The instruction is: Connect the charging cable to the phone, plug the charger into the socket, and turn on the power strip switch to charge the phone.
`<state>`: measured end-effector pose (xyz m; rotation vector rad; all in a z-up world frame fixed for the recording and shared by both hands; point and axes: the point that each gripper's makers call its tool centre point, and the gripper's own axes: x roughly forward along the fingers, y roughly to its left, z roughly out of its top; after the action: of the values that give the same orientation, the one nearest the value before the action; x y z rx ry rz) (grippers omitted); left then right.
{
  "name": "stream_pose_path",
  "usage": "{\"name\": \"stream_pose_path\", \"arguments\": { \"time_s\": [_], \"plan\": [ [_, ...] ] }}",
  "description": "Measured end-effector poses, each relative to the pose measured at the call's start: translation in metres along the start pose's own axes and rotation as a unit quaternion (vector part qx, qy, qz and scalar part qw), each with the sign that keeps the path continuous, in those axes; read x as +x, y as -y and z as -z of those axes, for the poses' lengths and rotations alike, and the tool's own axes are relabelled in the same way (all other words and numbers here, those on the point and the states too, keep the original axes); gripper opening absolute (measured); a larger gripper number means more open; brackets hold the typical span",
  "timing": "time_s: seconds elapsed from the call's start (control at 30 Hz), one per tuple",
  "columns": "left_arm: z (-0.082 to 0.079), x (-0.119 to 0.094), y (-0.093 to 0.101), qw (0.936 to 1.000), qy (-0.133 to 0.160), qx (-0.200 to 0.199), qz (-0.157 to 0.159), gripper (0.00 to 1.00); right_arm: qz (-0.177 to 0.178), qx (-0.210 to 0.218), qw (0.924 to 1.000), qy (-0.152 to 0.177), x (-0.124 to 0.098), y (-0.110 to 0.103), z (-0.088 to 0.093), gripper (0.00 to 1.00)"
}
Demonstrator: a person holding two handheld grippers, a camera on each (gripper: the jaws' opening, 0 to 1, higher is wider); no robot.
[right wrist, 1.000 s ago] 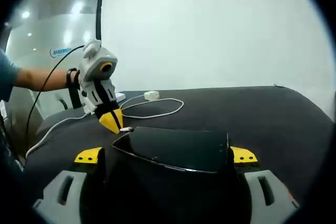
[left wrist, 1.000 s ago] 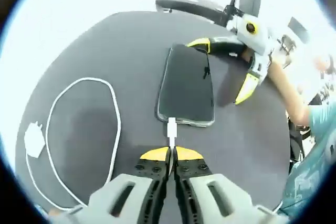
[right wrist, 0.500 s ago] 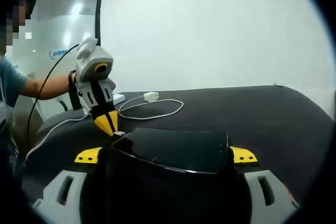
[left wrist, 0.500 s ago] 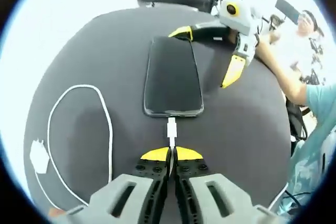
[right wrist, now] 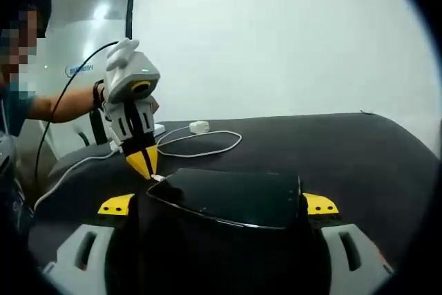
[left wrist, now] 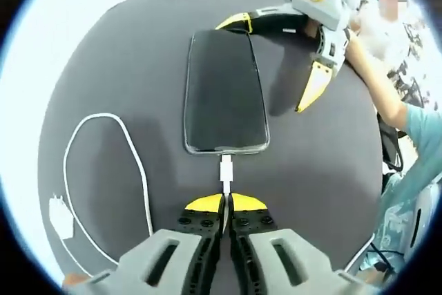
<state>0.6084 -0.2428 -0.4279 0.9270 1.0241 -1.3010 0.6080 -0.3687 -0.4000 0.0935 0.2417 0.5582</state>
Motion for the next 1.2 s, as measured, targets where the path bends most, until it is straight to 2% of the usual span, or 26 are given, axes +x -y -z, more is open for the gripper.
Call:
{"name": "stream_pose_path", "arguments": {
  "time_s": [0.2, 0.43, 0.8, 1.2],
  "plan": [
    [0.0010, 0.0012, -0.0003, 0.9999, -0.008, 0.002, -0.006, 0.00, 0.000, 0.000, 1.0000, 0.000, 0.0001, 0.0010, 0.0002, 0.92],
    [0.0011, 0.0011, -0.0013, 1.0000, 0.000, -0.007, -0.004, 0.00, 0.000, 0.000, 1.0000, 0.000, 0.0006, 0.0029, -0.0001, 0.92],
    [-0.0002, -0.0009, -0.0013, 0.9999, -0.008, -0.002, -0.007, 0.00, 0.001, -0.001, 1.0000, 0.000, 0.0013, 0.0043, -0.0006, 0.93],
    [0.0002, -0.0043, -0.0013, 1.0000, 0.004, -0.002, -0.008, 0.00, 0.001, -0.003, 1.0000, -0.001, 0.0013, 0.0039, -0.0005, 0.93]
  ]
}}
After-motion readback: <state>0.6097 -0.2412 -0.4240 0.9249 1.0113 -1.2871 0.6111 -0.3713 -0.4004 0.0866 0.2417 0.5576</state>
